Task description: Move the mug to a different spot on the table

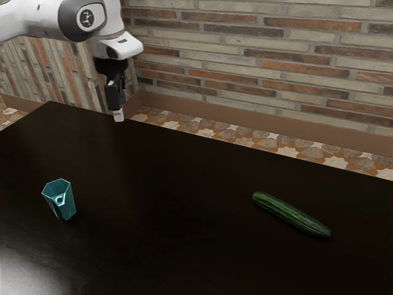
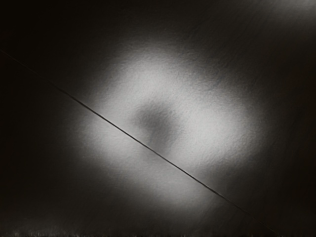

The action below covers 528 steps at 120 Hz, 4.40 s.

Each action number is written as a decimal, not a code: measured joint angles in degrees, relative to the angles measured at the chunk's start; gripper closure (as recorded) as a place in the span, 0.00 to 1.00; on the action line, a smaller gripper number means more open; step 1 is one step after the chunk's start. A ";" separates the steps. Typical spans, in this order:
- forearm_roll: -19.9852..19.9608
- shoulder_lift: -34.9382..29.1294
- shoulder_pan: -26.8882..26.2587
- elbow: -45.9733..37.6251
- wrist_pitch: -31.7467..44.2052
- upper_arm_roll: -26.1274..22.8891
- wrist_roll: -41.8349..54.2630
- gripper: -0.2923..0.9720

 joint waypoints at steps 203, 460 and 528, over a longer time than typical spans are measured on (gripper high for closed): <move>23.72 -9.97 10.06 -56.90 52.68 10.68 64.78 0.23; 21.79 -0.07 3.16 -52.07 74.44 1.09 75.78 0.69; 22.07 6.78 4.04 -50.45 76.60 1.08 74.99 0.64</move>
